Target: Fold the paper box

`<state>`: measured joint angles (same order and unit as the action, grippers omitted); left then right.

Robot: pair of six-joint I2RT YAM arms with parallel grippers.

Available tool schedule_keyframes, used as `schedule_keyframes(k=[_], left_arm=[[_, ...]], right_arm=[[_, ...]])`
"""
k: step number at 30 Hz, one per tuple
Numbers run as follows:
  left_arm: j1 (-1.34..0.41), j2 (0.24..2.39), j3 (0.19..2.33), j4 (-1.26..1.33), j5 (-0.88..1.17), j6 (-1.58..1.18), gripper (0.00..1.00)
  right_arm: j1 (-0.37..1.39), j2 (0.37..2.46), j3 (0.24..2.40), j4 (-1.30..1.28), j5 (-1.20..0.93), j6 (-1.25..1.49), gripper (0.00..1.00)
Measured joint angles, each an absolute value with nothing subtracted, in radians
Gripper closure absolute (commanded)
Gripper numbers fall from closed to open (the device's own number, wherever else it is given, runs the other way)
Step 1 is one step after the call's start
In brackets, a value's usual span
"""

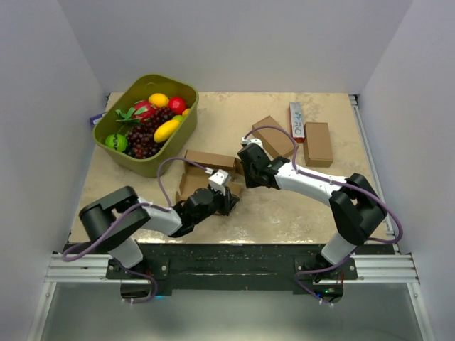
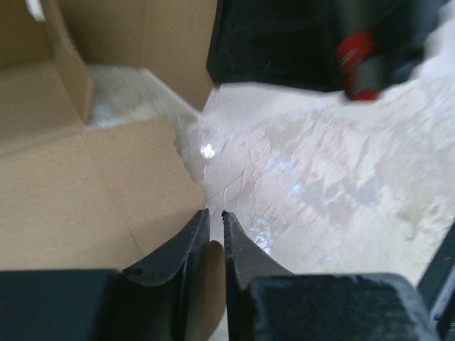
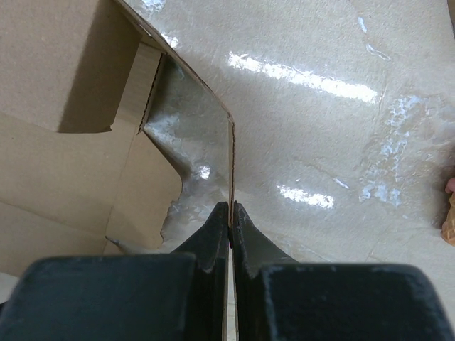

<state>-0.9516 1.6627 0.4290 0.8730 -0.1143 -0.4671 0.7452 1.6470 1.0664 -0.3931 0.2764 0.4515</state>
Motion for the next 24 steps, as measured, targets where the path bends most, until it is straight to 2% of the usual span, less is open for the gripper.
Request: schedule_keyframes(k=[4,7,17,24], left_arm=[[-0.952,1.538,0.41,0.867,-0.165,-0.458,0.77],[-0.952,1.526,0.41,0.869,-0.202,-0.448,0.78],[-0.952,1.688,0.402,0.869,-0.253,-0.442,0.81],[-0.952,1.753,0.398,0.975,-0.262,-0.443,0.84]], right_arm=[[0.745,1.647,1.066,-0.394,0.279,0.451,1.0],[0.745,1.647,1.066,-0.394,0.278,0.451,1.0],[0.745,1.646,1.066,-0.395,0.274,0.451,1.0],[0.745,1.641,1.067,-0.407,0.269,0.452,1.0]])
